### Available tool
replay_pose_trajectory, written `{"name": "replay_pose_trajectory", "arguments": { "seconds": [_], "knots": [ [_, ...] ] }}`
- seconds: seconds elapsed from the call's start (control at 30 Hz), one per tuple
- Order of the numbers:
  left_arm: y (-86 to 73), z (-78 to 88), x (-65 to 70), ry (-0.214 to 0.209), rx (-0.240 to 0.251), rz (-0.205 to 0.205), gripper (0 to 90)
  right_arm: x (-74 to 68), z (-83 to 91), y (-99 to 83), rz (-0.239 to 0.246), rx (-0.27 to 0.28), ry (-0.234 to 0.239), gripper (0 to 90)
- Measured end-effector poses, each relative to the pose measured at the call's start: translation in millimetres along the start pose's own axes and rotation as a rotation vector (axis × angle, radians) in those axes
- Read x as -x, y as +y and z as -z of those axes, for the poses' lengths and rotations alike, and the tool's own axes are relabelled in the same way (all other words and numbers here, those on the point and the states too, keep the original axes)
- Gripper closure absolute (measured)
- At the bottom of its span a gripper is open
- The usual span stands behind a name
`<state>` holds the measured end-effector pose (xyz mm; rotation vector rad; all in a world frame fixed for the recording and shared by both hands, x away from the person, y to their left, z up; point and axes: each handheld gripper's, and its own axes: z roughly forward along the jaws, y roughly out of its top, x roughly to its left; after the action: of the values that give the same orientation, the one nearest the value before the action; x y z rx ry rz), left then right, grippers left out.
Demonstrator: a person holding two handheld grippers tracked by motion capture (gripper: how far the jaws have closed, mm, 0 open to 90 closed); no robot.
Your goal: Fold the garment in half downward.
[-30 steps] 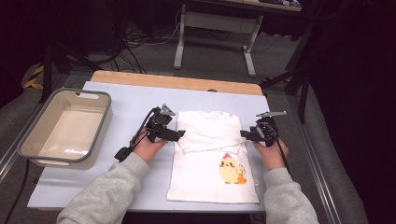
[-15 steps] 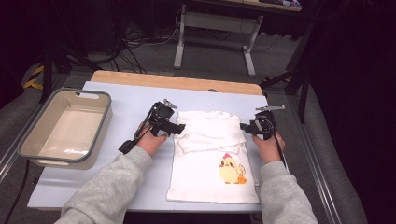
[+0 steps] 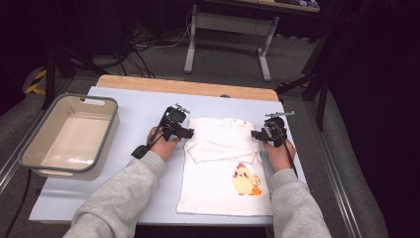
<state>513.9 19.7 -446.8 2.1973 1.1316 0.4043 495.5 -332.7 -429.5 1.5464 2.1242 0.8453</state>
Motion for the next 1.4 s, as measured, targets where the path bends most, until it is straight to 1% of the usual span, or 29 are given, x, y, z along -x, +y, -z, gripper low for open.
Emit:
{"name": "replay_pose_trajectory", "arguments": {
  "seconds": [0.07,0.13,0.2,0.27,0.3,0.33,0.43,0.63,0.73,0.83,0.97,1.0,1.03,1.1,1.13,1.17,1.2,1.27,1.33,1.37,1.4],
  "knots": [
    [-0.1,-2.0,-0.3,-0.011,-0.005,0.016,26.9,-1.1,-2.9,1.0,-0.009,0.002,0.001,47.9],
    [-0.2,-4.0,0.0,-0.011,-0.007,0.023,28.8,-3.0,-6.1,1.9,-0.002,0.001,-0.004,48.5],
    [-0.2,-6.3,0.7,-0.013,-0.018,0.022,31.5,-4.5,-9.3,2.8,0.000,-0.001,-0.009,49.2],
    [-0.2,-7.2,0.6,-0.016,-0.018,0.023,33.4,-5.1,-11.3,3.1,0.000,-0.002,-0.014,49.6],
    [0.2,-7.8,-1.2,-0.029,-0.020,0.049,35.4,-5.4,-13.0,3.3,-0.003,-0.004,-0.018,49.8],
    [0.5,-7.8,-1.4,-0.025,-0.020,0.055,36.7,-5.6,-14.1,3.2,-0.003,-0.005,-0.019,49.8],
    [0.8,-8.6,-0.1,-0.023,-0.017,0.054,38.3,-6.6,-19.7,2.6,0.000,-0.021,-0.027,50.7],
    [4.6,-10.7,2.1,-0.022,-0.016,0.056,45.2,-8.6,-23.4,5.3,0.005,-0.009,-0.037,54.9],
    [7.7,-11.4,3.0,-0.016,-0.031,0.069,48.7,-8.4,-24.8,6.6,0.001,-0.005,-0.038,56.2],
    [10.7,-13.0,3.3,-0.016,-0.034,0.073,52.9,-7.9,-26.4,7.6,0.000,0.002,-0.038,58.4],
    [12.7,-15.4,4.5,-0.027,-0.020,0.077,60.0,-6.9,-27.5,8.8,-0.006,0.007,-0.027,66.5],
    [12.9,-15.8,5.7,-0.038,-0.015,0.080,62.7,-6.6,-27.7,9.2,-0.005,0.007,-0.021,69.3],
    [13.1,-16.3,6.0,-0.047,-0.010,0.076,67.9,-7.0,-28.0,9.7,-0.003,0.006,-0.006,75.8],
    [13.2,-16.2,6.8,-0.058,-0.012,0.069,74.3,-8.5,-28.1,10.4,0.001,0.003,0.008,81.0],
    [13.2,-16.2,6.8,-0.058,-0.012,0.069,76.8,-9.5,-28.2,10.7,0.006,0.001,0.006,82.2],
    [14.2,-16.4,8.9,-0.064,-0.013,0.068,83.2,-10.8,-27.9,11.0,0.017,-0.001,0.001,83.5],
    [15.2,-16.2,9.9,-0.056,-0.021,0.060,85.2,-11.0,-27.6,11.3,0.020,-0.003,0.000,84.0],
    [17.2,-15.9,11.0,-0.045,-0.031,0.041,86.8,-10.1,-26.0,11.8,0.022,-0.001,0.003,84.8],
    [18.8,-15.7,11.5,-0.044,-0.035,0.045,87.3,-8.8,-23.3,12.3,0.017,0.009,0.002,85.1],
    [19.1,-15.5,10.9,-0.045,-0.034,0.040,87.6,-7.7,-20.8,12.8,0.018,0.023,-0.006,85.4],
    [19.5,-15.0,10.3,-0.047,-0.025,0.042,87.6,-6.9,-19.0,13.3,0.015,0.030,-0.004,85.4]
  ]
}}
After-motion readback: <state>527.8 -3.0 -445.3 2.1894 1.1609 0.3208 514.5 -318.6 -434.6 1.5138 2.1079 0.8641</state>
